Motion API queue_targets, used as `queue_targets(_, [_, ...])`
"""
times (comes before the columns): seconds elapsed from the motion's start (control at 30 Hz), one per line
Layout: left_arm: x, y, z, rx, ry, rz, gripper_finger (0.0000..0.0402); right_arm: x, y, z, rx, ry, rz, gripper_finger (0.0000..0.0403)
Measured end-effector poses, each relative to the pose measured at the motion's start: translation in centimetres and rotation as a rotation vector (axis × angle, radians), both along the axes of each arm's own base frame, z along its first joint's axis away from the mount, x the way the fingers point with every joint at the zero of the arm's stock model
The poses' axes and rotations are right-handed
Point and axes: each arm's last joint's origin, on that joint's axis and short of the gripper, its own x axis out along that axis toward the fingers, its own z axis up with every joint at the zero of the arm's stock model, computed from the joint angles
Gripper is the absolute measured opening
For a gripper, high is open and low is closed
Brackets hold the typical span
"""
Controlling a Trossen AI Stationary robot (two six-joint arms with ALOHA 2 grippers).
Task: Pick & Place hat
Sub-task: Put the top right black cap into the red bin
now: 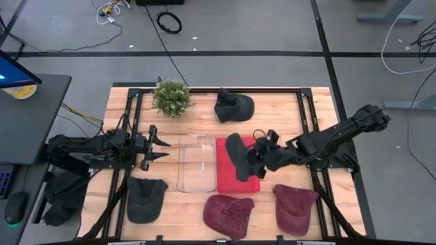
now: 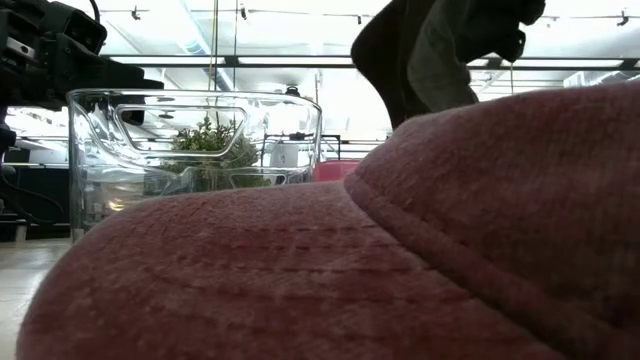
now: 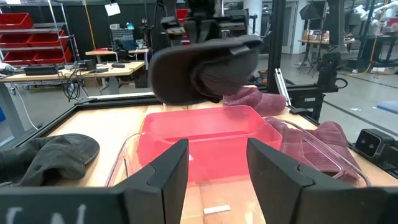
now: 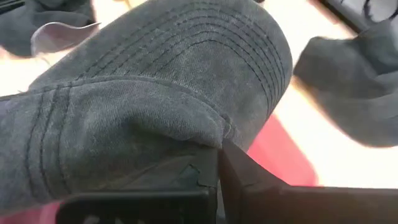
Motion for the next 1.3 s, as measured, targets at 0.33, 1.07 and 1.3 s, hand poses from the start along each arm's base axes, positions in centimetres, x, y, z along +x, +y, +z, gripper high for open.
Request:
queue_targets(0.33, [0.0, 0.0, 0.0, 0.000, -0.001, 0.000, 0.0167, 1.9, 2.6, -2.9, 0.051, 0.023, -0.016, 0.0001])
queue_targets(1.07, [0.0, 0.0, 0.0, 0.000, -0.001, 0.000, 0.0167, 5.4, 0.9, -9.8, -0.052, 0.235, -0.160, 0.0001])
queue_targets(1.3, [0.0, 0.0, 0.0, 0.000, -0.001, 0.000, 0.0167, 6.3, -0.3, -11.2, -0.018, 0.313, -0.129, 0.0016])
